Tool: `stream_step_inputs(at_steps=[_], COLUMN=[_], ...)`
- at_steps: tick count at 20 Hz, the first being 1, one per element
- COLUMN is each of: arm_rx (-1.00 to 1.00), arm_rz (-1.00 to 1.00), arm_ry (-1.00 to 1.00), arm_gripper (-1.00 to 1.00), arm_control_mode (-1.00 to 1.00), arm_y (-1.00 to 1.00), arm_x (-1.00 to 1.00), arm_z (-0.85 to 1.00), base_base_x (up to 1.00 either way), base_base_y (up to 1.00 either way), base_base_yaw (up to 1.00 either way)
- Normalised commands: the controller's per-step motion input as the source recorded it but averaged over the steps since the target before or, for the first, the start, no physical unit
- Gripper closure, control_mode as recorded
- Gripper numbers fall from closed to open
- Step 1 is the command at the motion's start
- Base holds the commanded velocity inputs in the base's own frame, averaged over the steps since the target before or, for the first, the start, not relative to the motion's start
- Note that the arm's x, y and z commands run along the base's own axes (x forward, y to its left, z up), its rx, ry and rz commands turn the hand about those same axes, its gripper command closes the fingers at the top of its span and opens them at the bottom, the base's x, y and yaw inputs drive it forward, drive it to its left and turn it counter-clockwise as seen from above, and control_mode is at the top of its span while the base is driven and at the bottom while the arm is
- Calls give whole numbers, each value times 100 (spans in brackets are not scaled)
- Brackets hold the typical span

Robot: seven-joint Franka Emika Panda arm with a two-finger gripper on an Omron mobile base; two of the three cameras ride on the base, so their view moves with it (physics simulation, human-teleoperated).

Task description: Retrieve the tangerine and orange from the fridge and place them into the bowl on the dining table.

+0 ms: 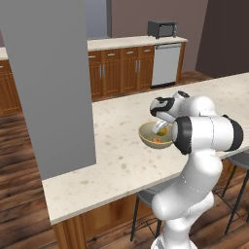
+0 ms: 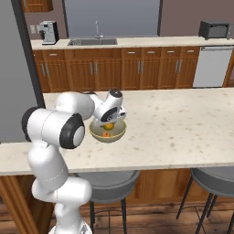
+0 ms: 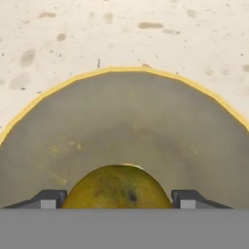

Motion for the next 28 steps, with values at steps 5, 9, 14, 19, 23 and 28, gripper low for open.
stream_step_inputs(at_steps=[5,9,14,19,23,28], arm_rx=[0,0,0,0,0,-3], arm_rz=[2,1,0,2,4,9], arm_ry=[0,0,0,0,0,-7], arm_gripper=[-100,-100,-100,-100,-100,-100], arm_control_mode=[-100,-100,-100,-100,-100,-100], arm_y=[0,0,0,0,0,0], arm_x=[18,8,12,10,-5,-85], arm_z=[-19,-7,-1,0,13,71], base_base_x=[0,0,0,0,0,0], base_base_y=[0,0,0,0,0,0], base_base_yaw=[0,0,0,0,0,0])
